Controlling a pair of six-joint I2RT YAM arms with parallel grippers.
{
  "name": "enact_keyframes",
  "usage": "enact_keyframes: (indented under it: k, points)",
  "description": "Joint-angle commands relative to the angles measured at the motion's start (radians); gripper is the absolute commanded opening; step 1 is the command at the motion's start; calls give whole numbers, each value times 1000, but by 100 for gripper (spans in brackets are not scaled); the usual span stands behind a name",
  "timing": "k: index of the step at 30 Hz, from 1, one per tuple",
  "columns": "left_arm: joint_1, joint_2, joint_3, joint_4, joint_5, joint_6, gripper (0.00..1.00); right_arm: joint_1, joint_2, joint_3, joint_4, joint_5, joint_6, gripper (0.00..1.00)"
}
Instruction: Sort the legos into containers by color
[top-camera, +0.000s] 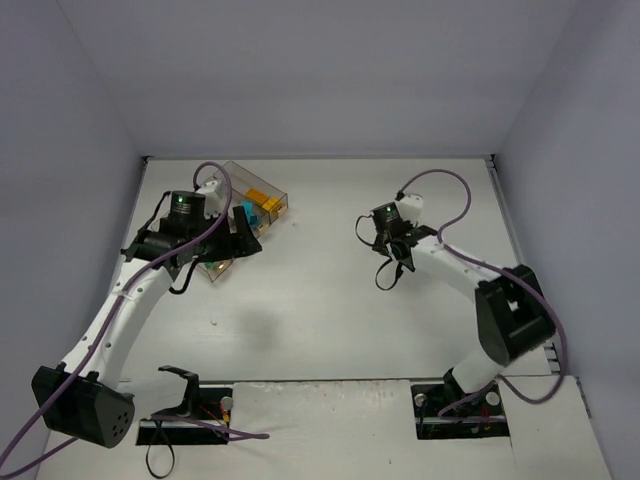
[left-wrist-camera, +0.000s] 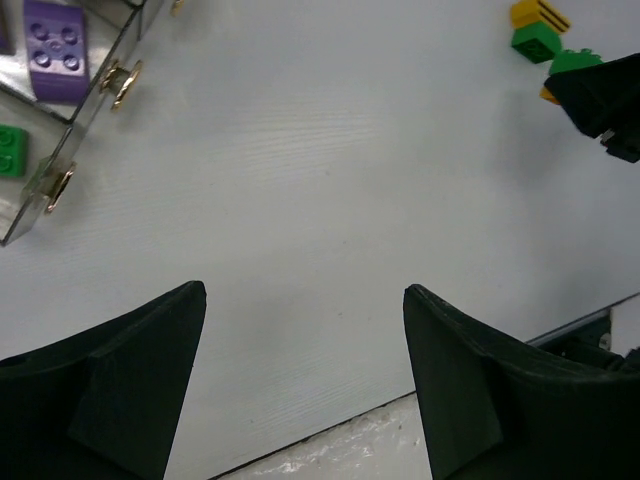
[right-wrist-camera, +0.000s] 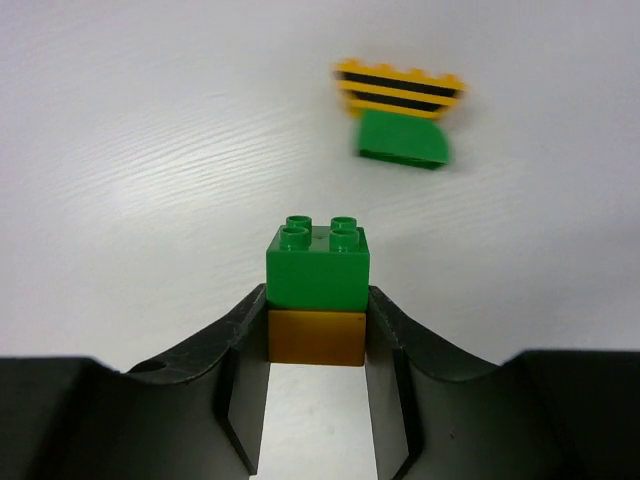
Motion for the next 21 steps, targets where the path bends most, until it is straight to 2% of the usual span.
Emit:
enact_keyframes:
  k: [1, 2, 5, 7, 11, 17, 21]
  points:
    - [-11, 6, 101, 55, 120, 14, 73, 83, -215, -71, 260, -129, -384, 0]
    - [-14, 12, 112, 75, 177, 2, 73, 91, -293, -98, 292, -195, -491, 0]
    - [-34, 61, 159, 107, 267, -30, 73, 94, -439, -198, 408, -463, -658, 0]
    - [-66, 83, 190, 109, 291, -47, 73, 94, -511, -227, 433, -589, -708, 0]
    - [-137, 137, 258, 141, 323, -92, 73, 97, -568, -216, 418, -736, -818, 0]
    - [-270, 204, 279, 253, 282, -199, 73, 118, -615, -224, 429, -818, -849, 0]
    - [-341, 250, 319, 247, 232, -211, 73, 134, -626, -233, 459, -841, -837, 0]
